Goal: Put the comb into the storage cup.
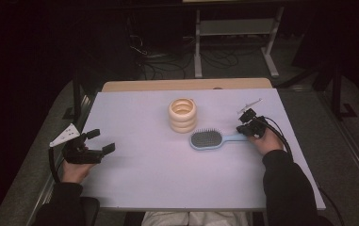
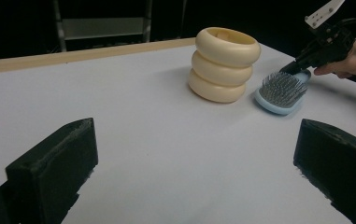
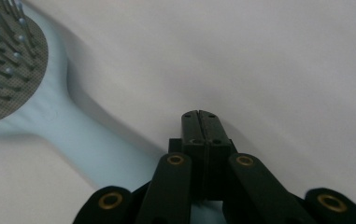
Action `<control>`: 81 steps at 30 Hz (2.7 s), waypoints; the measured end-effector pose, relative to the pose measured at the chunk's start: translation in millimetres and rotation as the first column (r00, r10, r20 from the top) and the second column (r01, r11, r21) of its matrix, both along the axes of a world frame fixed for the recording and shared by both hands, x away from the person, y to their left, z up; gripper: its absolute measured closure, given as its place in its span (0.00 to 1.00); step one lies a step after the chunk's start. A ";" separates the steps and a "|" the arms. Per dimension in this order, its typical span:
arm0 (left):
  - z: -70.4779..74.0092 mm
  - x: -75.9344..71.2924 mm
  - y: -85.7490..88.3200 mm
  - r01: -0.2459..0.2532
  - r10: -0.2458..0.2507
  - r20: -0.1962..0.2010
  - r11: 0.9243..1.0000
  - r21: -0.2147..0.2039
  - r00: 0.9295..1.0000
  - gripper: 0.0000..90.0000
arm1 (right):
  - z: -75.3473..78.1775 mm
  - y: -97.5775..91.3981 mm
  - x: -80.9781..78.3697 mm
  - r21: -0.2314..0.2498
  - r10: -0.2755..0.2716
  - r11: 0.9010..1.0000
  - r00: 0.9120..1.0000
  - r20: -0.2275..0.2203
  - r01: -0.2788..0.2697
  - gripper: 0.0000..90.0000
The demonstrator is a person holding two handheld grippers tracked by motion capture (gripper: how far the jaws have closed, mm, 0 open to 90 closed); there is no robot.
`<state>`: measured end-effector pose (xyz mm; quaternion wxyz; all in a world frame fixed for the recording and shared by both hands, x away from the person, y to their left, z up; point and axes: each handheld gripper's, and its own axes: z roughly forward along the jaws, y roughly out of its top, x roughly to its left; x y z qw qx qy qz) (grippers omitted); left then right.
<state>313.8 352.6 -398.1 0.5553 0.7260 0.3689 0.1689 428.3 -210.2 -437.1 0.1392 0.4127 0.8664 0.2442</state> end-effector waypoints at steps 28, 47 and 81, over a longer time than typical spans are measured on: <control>-1.1 2.1 -2.8 0.020 -0.019 -0.015 1.000 0.017 1.000 0.00 | 1.8 -7.1 -26.9 0.022 0.111 0.994 0.992 -0.053 -0.110 0.99; -0.4 1.2 -2.6 0.022 -0.022 -0.010 1.000 0.014 1.000 0.00 | 5.5 -7.2 -60.2 0.002 0.155 0.988 0.987 -0.038 -0.155 0.99; -0.3 0.2 -2.3 0.015 -0.015 -0.015 1.000 0.018 1.000 0.00 | 38.5 -10.7 -115.6 0.071 0.209 0.976 0.978 -0.001 -0.208 0.95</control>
